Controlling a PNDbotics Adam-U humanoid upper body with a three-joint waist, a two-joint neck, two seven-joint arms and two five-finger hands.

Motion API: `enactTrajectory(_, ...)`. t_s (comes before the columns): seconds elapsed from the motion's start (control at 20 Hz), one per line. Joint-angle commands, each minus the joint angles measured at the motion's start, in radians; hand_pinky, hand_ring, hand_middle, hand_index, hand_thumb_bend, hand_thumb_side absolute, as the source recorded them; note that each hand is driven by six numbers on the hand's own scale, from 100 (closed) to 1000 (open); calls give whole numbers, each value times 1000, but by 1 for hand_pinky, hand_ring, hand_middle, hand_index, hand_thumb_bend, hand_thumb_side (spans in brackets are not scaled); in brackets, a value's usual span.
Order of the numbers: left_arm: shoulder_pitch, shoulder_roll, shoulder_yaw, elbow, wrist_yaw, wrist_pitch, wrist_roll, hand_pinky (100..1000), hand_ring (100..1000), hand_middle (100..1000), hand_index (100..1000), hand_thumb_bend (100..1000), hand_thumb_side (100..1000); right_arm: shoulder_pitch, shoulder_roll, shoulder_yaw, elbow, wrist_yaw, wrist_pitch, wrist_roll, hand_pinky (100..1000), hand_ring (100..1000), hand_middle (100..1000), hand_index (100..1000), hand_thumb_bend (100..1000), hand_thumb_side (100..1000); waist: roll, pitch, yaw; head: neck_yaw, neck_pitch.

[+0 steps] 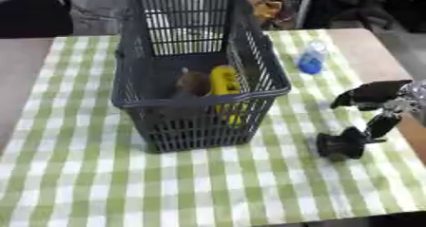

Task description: Pick up objects on the table and place them in the box.

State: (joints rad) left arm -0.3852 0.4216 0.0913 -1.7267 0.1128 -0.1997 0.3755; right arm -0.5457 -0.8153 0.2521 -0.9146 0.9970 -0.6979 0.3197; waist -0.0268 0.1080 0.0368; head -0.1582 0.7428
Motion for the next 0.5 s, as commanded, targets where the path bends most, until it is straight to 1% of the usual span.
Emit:
enactTrajectory(0.05, -9, 26, 12, -15, -6, -3, 5, 490, 634, 617, 762, 694, 645, 4, -67, -55, -95, -48, 50, -58, 811, 852, 845, 965, 381, 286, -16, -8, -5, -52, -67)
enactTrajectory(0.1, -9, 26, 13, -16, -6, -3, 5, 490, 634, 617, 762, 694, 645, 11, -75, -75, -130, -70, 70, -81, 809, 850, 843, 964, 382, 283, -16, -7, -8, -68, -92)
enactTrajectory(0.15, -9, 26, 13, -16, -6, -3, 5, 490, 634, 617, 762, 694, 646, 19, -83, -87, -160, -88, 87, -94, 806, 846, 839, 962, 385, 277, -17, -6, -9, -79, -108)
enactTrajectory(0.25, -8, 26, 14, -15, -7, -3, 6, 490, 634, 617, 762, 694, 645, 32, -95, -104, -212, -117, 116, -112, 806, 845, 837, 961, 388, 273, -18, -5, -12, -97, -143)
enactTrajectory(0.3, -8, 26, 14, -15, -7, -3, 7, 490, 635, 617, 762, 694, 645, 36, -102, -112, -239, -129, 126, -120, 806, 845, 837, 960, 390, 270, -18, -5, -14, -108, -166)
enactTrajectory(0.4, -8, 26, 14, -15, -7, -4, 7, 490, 635, 618, 762, 695, 645, 45, -113, -120, -280, -146, 141, -128, 807, 845, 837, 961, 388, 271, -19, -6, -16, -123, -195)
enactTrajectory(0.5, -7, 27, 15, -14, -9, -3, 8, 491, 635, 618, 762, 694, 645, 52, -120, -125, -311, -156, 153, -131, 808, 846, 838, 962, 394, 271, -19, -7, -17, -134, -213)
